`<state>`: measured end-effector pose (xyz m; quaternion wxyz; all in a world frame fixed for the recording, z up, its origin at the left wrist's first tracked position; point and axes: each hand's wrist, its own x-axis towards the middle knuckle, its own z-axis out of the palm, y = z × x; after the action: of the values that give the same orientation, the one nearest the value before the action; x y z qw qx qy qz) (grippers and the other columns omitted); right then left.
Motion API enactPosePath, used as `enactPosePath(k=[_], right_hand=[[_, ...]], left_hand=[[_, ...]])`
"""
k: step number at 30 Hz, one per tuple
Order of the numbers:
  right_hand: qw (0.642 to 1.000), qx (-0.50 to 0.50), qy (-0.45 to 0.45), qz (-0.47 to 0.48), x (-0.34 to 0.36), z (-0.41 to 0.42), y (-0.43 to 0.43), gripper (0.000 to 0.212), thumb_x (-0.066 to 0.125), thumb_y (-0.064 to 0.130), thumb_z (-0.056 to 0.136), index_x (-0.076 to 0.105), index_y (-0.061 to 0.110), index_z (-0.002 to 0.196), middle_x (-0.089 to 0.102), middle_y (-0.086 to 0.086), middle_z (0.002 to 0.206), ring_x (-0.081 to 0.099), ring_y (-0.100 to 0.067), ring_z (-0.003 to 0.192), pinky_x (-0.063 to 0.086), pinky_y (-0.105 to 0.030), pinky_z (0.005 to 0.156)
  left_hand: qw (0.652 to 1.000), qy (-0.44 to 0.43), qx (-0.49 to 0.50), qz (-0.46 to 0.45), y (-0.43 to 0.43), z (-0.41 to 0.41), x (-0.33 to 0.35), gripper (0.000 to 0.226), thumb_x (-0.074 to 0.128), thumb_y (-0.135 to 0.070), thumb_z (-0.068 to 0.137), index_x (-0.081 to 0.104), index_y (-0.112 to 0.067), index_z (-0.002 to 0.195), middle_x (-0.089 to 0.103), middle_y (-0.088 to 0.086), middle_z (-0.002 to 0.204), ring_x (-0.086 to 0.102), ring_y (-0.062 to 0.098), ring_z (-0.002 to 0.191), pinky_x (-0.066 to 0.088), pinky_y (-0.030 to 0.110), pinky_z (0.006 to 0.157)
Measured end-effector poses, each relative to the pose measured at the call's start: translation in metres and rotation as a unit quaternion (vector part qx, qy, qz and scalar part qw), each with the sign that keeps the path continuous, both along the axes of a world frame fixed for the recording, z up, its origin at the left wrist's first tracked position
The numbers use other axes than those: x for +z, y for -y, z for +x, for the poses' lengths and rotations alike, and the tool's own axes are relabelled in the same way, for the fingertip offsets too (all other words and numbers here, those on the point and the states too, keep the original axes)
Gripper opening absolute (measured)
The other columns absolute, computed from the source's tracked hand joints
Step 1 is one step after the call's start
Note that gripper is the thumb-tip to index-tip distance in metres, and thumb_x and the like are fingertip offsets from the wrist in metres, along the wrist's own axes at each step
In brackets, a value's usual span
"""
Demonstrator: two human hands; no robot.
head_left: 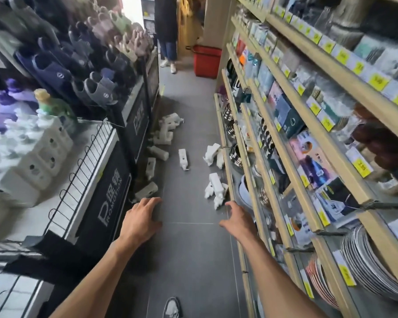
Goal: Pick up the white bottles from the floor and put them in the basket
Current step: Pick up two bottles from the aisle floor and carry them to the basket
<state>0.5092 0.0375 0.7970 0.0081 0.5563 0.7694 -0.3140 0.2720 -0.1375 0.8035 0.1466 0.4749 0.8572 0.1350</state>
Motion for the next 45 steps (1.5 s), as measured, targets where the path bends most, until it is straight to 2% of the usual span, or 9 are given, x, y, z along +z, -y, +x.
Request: enactPosePath(k=[5, 12, 16, 26, 31, 35, 40, 42, 45], right_hand=[[1.0, -0.019, -0.01, 0.009, -0.003, -0.039, -0.035, 0.063, 0.077, 0.027, 0.075, 0.052, 0.033, 0.132, 0.06, 0.0, 0.135, 0.062, -0.024, 0.117, 0.054, -0.04, 0.093], [0.999, -0.032, 0.009, 0.001, -0.009, -0.077, -0.089, 0.065, 0.076, 0.023, 0.078, 0.051, 0.031, 0.137, 0.06, -0.001, 0.134, 0.061, -0.024, 0.119, 0.052, -0.034, 0.091], [0.999, -0.04, 0.012, -0.006, -0.015, -0.091, -0.124, 0.065, 0.079, 0.024, 0.079, 0.05, 0.032, 0.137, 0.059, -0.001, 0.134, 0.062, -0.023, 0.116, 0.055, -0.039, 0.091], [0.996, -0.075, -0.008, -0.041, -0.027, -0.105, -0.222, 0.068, 0.079, 0.029, 0.073, 0.051, 0.034, 0.135, 0.06, 0.001, 0.13, 0.063, -0.023, 0.109, 0.055, -0.039, 0.087], [0.995, -0.084, -0.009, -0.053, -0.04, -0.109, -0.269, 0.066, 0.078, 0.026, 0.075, 0.053, 0.032, 0.136, 0.059, 0.0, 0.132, 0.061, -0.023, 0.115, 0.052, -0.034, 0.086], [0.994, -0.082, -0.004, -0.071, -0.05, -0.128, -0.294, 0.062, 0.079, 0.035, 0.075, 0.053, 0.036, 0.131, 0.061, 0.002, 0.125, 0.062, -0.023, 0.109, 0.052, -0.035, 0.083], [0.993, -0.08, -0.002, -0.09, -0.075, -0.159, -0.328, 0.061, 0.077, 0.039, 0.068, 0.054, 0.037, 0.125, 0.065, 0.006, 0.119, 0.064, -0.021, 0.103, 0.056, -0.04, 0.084], [0.993, -0.089, 0.002, -0.08, -0.08, -0.174, -0.343, 0.064, 0.079, 0.04, 0.067, 0.057, 0.036, 0.127, 0.065, 0.003, 0.12, 0.063, -0.022, 0.105, 0.056, -0.037, 0.082], [0.993, -0.098, 0.021, -0.062, -0.079, -0.196, -0.364, 0.059, 0.081, 0.032, 0.074, 0.058, 0.032, 0.129, 0.062, -0.001, 0.119, 0.061, -0.024, 0.107, 0.052, -0.034, 0.078]], left_hand=[[1.0, 0.01, -0.004, 0.0, -0.039, -0.048, -0.001, 0.074, 0.078, -0.039, 0.079, 0.045, -0.034, 0.145, 0.053, -0.002, 0.136, 0.053, 0.025, 0.123, 0.047, 0.043, 0.101], [0.999, 0.017, -0.013, -0.028, -0.095, -0.089, -0.009, 0.074, 0.077, -0.041, 0.081, 0.043, -0.035, 0.146, 0.051, -0.001, 0.138, 0.051, 0.026, 0.124, 0.048, 0.045, 0.1], [0.999, 0.012, -0.025, -0.028, -0.136, -0.103, -0.013, 0.071, 0.076, -0.04, 0.082, 0.043, -0.035, 0.146, 0.052, -0.001, 0.137, 0.051, 0.025, 0.125, 0.047, 0.043, 0.101], [0.995, -0.007, -0.054, -0.079, -0.245, -0.12, -0.018, 0.07, 0.074, -0.046, 0.084, 0.041, -0.039, 0.145, 0.048, -0.004, 0.144, 0.048, 0.023, 0.129, 0.044, 0.04, 0.105], [0.993, -0.023, -0.062, -0.1, -0.287, -0.132, -0.027, 0.071, 0.074, -0.046, 0.083, 0.04, -0.041, 0.145, 0.047, -0.006, 0.143, 0.048, 0.023, 0.13, 0.042, 0.039, 0.105], [0.993, -0.01, -0.059, -0.106, -0.314, -0.143, -0.035, 0.073, 0.074, -0.046, 0.082, 0.039, -0.04, 0.147, 0.046, -0.006, 0.144, 0.047, 0.022, 0.131, 0.041, 0.039, 0.107], [0.985, -0.026, -0.079, -0.154, -0.346, -0.173, -0.053, 0.076, 0.07, -0.047, 0.083, 0.034, -0.041, 0.149, 0.042, -0.006, 0.147, 0.044, 0.022, 0.133, 0.036, 0.038, 0.109], [0.981, -0.038, -0.098, -0.16, -0.359, -0.191, -0.061, 0.077, 0.069, -0.046, 0.083, 0.034, -0.039, 0.15, 0.042, -0.006, 0.145, 0.043, 0.023, 0.133, 0.036, 0.038, 0.107], [0.981, -0.037, -0.106, -0.156, -0.381, -0.224, -0.07, 0.077, 0.07, -0.046, 0.081, 0.035, -0.039, 0.15, 0.044, -0.006, 0.143, 0.045, 0.023, 0.131, 0.037, 0.038, 0.107]])
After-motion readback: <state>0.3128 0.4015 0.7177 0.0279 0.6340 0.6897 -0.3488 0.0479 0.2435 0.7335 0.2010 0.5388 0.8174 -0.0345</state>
